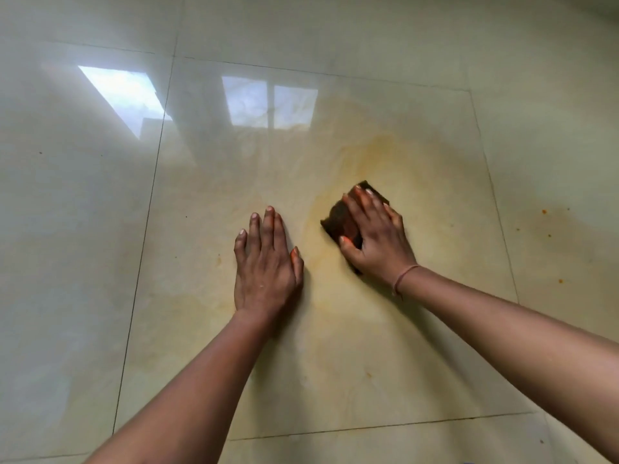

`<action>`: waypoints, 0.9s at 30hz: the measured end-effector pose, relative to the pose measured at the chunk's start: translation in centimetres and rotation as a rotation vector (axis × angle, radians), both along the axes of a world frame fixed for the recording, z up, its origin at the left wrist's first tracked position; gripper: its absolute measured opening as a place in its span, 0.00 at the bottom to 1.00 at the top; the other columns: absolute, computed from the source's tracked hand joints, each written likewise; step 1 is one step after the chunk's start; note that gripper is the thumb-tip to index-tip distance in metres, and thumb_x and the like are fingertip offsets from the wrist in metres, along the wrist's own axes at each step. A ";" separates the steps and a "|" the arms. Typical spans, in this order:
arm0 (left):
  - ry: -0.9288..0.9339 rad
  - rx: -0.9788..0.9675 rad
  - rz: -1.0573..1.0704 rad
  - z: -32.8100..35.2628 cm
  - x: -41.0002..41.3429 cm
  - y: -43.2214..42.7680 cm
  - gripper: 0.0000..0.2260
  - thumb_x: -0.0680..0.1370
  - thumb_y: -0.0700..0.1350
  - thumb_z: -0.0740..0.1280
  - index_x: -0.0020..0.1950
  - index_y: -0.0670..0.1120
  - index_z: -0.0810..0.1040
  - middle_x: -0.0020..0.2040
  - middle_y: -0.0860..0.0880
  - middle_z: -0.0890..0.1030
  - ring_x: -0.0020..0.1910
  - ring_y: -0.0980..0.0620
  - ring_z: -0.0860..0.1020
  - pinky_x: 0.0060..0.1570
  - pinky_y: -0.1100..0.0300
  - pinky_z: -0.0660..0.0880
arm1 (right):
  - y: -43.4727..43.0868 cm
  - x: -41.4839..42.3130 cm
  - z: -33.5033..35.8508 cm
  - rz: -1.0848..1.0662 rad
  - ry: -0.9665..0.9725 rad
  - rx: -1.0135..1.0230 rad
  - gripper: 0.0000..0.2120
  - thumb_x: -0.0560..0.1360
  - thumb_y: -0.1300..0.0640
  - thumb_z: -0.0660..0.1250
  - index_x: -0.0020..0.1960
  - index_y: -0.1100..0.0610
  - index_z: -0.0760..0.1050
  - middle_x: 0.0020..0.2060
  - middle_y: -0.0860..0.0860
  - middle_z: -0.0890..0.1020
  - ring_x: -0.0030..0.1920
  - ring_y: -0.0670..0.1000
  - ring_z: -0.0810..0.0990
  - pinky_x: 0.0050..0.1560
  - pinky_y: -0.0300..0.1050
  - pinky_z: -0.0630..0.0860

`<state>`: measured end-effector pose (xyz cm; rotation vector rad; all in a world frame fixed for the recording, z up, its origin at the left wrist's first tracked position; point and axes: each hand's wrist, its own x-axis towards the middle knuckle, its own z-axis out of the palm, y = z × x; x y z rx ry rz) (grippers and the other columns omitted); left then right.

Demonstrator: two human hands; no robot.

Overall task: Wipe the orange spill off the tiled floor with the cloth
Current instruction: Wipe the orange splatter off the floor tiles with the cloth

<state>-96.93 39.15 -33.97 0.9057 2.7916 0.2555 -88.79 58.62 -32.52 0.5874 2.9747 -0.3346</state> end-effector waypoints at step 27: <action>-0.036 -0.032 -0.018 0.1 -0.1 -0.2 0.34 0.80 0.61 0.46 0.78 0.41 0.44 0.79 0.45 0.45 0.77 0.45 0.44 0.74 0.46 0.44 | 2.6 8.9 -0.4 -0.462 0.049 0.001 0.33 0.76 0.41 0.54 0.78 0.51 0.54 0.78 0.54 0.54 0.78 0.52 0.49 0.76 0.54 0.47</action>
